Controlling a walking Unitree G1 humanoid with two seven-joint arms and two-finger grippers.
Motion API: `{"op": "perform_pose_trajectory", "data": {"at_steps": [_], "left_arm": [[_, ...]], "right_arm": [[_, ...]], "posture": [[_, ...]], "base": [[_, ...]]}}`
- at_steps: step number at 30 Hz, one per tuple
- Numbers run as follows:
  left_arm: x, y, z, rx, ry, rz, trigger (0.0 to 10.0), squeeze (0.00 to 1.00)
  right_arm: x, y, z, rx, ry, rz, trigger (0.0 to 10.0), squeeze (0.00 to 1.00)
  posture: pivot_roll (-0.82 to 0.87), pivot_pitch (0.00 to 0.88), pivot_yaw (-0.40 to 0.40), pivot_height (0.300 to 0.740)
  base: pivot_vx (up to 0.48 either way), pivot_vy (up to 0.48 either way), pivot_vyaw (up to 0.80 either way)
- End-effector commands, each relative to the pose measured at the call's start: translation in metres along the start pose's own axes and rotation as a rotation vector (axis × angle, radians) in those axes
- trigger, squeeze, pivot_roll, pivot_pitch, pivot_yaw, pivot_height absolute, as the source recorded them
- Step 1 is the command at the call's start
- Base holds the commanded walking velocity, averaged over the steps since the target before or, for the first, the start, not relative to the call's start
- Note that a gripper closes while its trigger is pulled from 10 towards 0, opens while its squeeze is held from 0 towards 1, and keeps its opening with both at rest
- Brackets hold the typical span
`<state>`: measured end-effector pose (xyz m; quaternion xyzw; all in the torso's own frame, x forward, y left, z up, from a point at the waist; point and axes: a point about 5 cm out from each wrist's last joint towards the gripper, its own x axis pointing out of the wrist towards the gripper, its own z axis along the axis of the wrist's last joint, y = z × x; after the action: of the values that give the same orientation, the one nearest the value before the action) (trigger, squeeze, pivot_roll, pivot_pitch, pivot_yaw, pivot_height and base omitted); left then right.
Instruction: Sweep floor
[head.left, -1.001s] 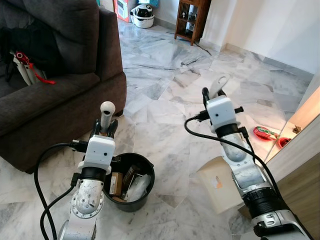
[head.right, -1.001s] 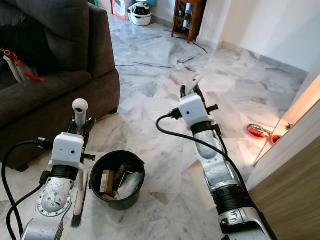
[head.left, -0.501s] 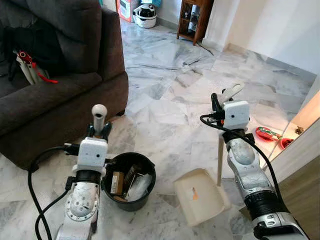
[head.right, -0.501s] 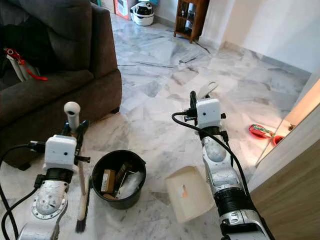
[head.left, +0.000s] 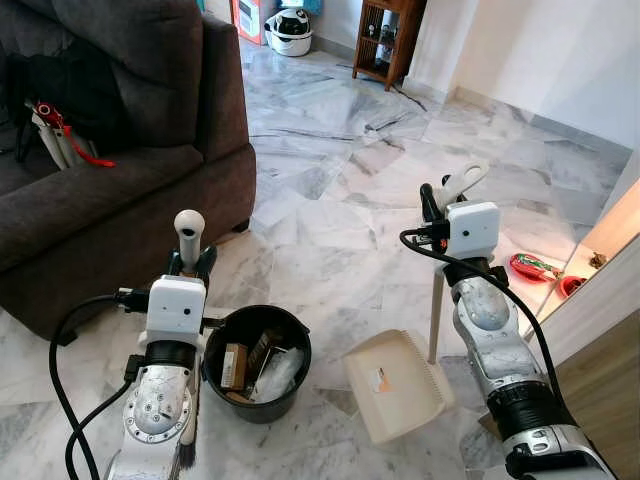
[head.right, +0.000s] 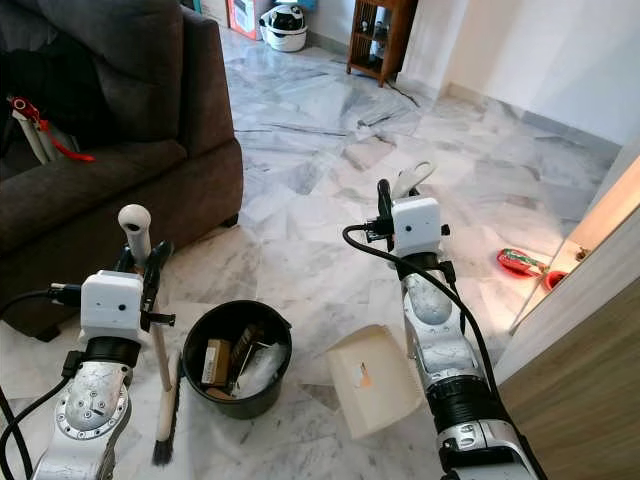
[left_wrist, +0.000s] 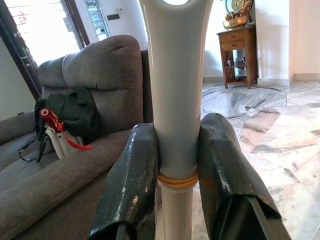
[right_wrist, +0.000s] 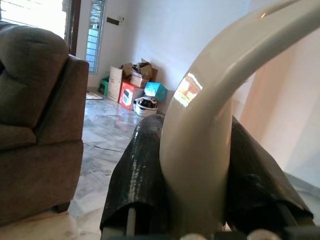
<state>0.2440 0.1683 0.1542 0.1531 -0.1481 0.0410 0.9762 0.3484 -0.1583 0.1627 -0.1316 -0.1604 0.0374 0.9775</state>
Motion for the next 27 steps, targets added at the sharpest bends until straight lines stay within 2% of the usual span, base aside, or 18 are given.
{"op": "perform_pose_trajectory", "data": {"at_steps": [1,5,27], "left_arm": [[0.0014,0.0,0.0041,-0.004,-0.025,-0.003,10.0,0.0],[0.0016,0.0008,0.0034,-0.004,-0.022,-0.002,10.0,0.0],[0.0004,0.0004,0.0033,0.002,-0.02,0.007,10.0,0.0]], "right_arm": [[-0.0001,0.0005,0.0039,0.002,-0.03,0.013,10.0,0.0],[0.0013,0.0006,0.0048,0.003,-0.032,0.011,10.0,0.0],[0.0042,-0.0023,0.0103,0.017,-0.051,0.012,10.0,0.0]], "posture": [[0.04,0.074,-0.042,0.74],[0.04,0.081,-0.043,0.74],[0.03,0.112,-0.048,0.74]], "base": [[0.0,0.0,0.0],[0.0,0.0,0.0],[-0.272,0.0,0.0]]}}
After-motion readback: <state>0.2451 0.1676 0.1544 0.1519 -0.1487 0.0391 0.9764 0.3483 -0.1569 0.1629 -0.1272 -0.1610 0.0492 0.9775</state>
